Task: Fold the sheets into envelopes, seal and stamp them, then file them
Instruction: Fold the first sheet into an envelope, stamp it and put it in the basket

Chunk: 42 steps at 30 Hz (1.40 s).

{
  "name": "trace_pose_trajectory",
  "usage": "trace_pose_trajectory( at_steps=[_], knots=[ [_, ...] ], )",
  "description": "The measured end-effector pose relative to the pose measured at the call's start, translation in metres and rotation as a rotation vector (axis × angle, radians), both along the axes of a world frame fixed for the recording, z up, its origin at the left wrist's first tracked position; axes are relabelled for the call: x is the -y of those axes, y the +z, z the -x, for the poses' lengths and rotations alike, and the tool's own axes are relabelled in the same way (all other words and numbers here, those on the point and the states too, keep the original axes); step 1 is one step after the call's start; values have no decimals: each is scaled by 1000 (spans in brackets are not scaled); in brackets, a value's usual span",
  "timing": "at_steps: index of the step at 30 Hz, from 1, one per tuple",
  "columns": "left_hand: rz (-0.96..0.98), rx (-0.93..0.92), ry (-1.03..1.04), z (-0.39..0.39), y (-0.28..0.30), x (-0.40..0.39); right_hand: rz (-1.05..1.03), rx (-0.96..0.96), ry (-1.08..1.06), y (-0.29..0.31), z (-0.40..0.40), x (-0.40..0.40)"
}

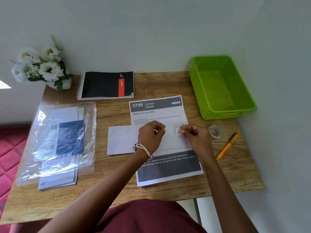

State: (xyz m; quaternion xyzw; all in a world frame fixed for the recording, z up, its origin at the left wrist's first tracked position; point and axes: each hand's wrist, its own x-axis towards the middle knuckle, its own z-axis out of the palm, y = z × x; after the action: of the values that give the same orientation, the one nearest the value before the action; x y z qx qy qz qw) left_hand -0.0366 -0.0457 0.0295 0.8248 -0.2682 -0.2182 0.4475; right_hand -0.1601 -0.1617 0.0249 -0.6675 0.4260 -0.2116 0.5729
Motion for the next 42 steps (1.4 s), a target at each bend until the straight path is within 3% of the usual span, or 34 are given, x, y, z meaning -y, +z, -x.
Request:
trace_pose_trajectory(
  at_steps=[7, 19, 26, 42],
  knots=[
    [-105, 181, -45, 5, -17, 24, 132, -109, 105, -11, -14, 21],
    [-139, 177, 102, 17, -26, 38, 272, -193, 202, -16, -18, 22],
    [-218, 236, 112, 20, -29, 42, 427, -263, 220, -22, -21, 21],
    [-274, 345, 122, 26, -35, 46, 578, -361, 267, -26, -19, 20]
  ],
)
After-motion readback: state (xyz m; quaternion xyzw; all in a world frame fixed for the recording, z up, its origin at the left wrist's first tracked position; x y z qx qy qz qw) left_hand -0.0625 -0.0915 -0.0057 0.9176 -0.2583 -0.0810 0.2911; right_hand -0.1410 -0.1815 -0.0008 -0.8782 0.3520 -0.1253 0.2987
